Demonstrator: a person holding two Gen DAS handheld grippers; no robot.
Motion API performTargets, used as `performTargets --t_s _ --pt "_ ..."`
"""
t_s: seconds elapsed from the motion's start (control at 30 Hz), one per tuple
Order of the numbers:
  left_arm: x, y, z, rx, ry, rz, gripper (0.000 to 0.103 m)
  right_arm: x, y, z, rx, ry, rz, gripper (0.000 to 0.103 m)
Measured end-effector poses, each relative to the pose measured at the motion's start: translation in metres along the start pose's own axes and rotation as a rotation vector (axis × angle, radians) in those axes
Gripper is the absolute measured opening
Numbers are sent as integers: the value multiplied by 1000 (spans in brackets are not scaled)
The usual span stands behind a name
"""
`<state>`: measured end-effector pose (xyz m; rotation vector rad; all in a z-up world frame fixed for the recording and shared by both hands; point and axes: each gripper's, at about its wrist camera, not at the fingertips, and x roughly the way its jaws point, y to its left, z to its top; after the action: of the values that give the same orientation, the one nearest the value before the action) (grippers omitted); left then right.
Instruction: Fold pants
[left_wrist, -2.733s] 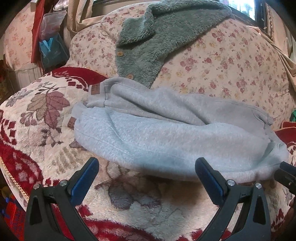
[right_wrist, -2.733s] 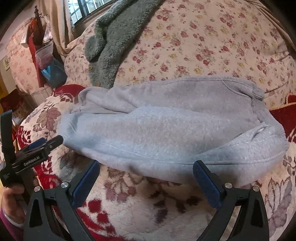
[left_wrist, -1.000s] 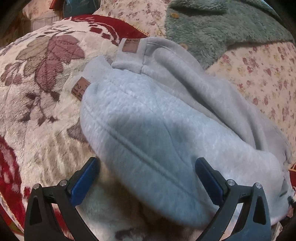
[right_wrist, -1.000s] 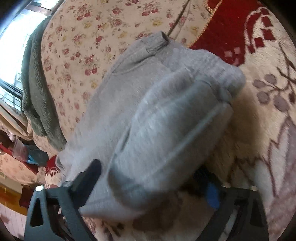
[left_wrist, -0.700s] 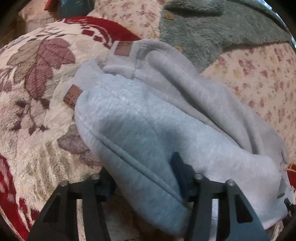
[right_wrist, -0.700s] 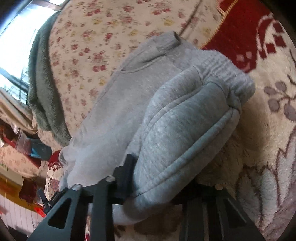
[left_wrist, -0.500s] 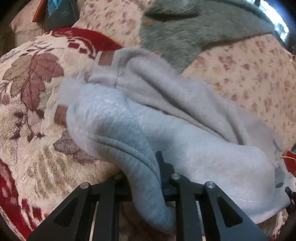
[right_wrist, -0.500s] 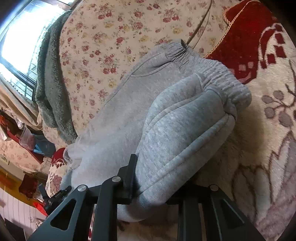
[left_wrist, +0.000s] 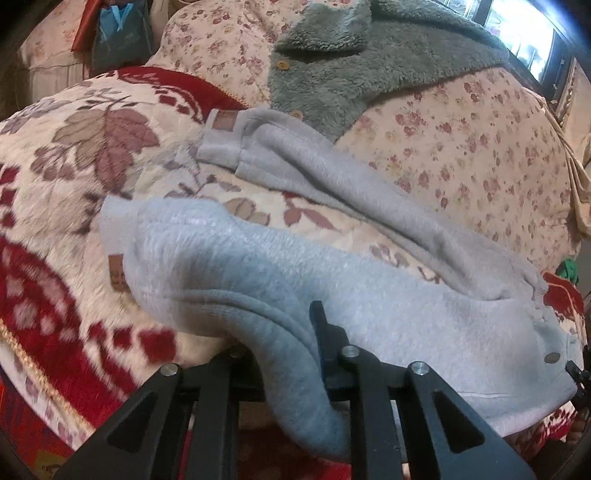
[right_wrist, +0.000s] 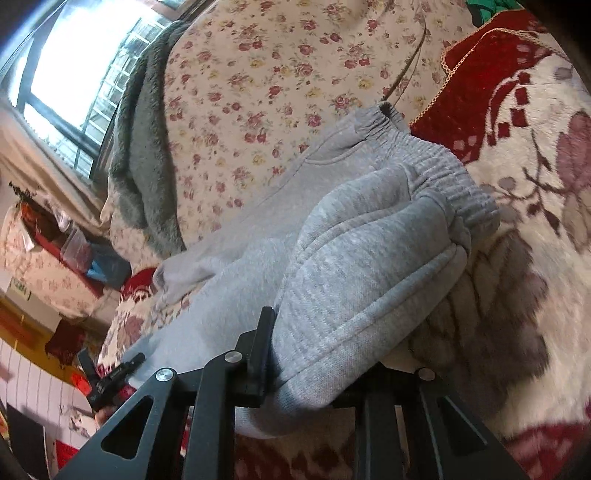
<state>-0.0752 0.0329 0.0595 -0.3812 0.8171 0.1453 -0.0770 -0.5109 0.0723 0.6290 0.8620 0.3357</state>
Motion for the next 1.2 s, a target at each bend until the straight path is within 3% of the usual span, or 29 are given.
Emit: performTargets --t_s 0.1,0.2,0.27,0.33,0.37,0.43,0.5,0.57,0.7,0.83,0.93,1.0,1.03,1.13,1.2 --pt "2 8 -13 -16 30 5 18 -1 -8 -16 11 31 -9 23" --pt "10 19 -24 -72 64 28 31 9 -22 -26 42 77 -48 24" --pt "12 27 -27 -114 70 49 61 16 -29 -32 56 108 -88 27" --pt "8 38 -30 -157 53 28 65 18 -29 -34 35 125 -128 29" --pt "5 42 -30 -172 44 26 73 16 -29 -34 25 129 -137 30" --pt "-2 49 -29 -193 23 81 84 10 -28 -32 0 141 -170 40" --pt "-9 59 -27 -224 5 85 85 0 -28 -29 -16 128 -221 64" --pt "-12 68 -23 -265 5 62 87 -14 -32 -27 -19 108 -229 65" --pt "-13 76 -15 -310 -24 89 88 -35 -37 -21 -4 89 -245 65" --pt "-3 97 -8 -411 -26 45 90 -47 -30 -17 -7 75 -229 65" --pt "-1 112 1 -468 -53 46 90 -63 -8 -9 -72 33 -233 65" --pt "0 113 7 -455 -67 68 90 -72 12 -4 -123 2 -203 65" --pt "2 113 11 -434 -63 74 87 -73 21 -2 -146 -3 -177 65" --pt "8 108 14 -387 -29 41 51 -50 53 -1 -226 31 -102 67" --pt "9 104 14 -345 -27 72 46 -23 70 -7 -257 77 -88 67"
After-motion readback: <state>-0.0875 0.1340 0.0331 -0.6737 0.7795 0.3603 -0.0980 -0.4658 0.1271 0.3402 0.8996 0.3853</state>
